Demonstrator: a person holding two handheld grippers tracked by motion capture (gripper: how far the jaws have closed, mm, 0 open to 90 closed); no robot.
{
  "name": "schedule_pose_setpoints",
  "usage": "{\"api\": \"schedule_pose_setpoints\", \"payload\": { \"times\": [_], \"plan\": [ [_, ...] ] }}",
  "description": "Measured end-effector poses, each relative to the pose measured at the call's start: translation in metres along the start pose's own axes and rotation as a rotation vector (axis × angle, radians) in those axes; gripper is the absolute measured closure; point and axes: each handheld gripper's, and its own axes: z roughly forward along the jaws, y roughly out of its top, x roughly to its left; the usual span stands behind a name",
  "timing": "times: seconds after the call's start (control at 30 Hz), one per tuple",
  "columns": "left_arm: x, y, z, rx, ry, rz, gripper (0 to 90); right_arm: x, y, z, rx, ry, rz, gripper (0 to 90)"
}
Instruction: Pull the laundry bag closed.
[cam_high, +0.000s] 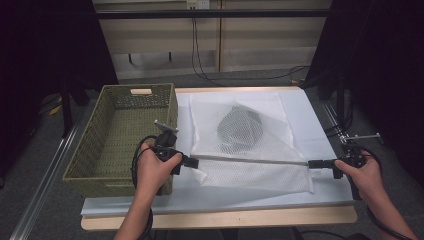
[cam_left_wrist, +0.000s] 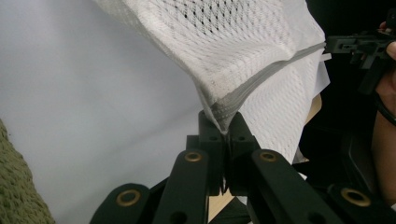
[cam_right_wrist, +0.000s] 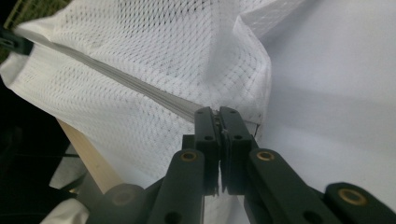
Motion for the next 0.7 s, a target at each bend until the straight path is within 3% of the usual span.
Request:
{"api": "schedule_pose_setpoints", "payload": {
  "times": [0.53,0.7],
  "plan": [
    [-0.0034,-0.0011,0.0062,0.057,0.024,0.024,86.4,0.0029,-0.0006,0.0077,0.027,-0.035,-0.036,87.4],
    [-0.0044,-0.0012,0.0039,0.044,0.019,0.020,82.0,0.0032,-0.0006,0.0083,0.023,-0.037,-0.042,87.2]
  ]
}}
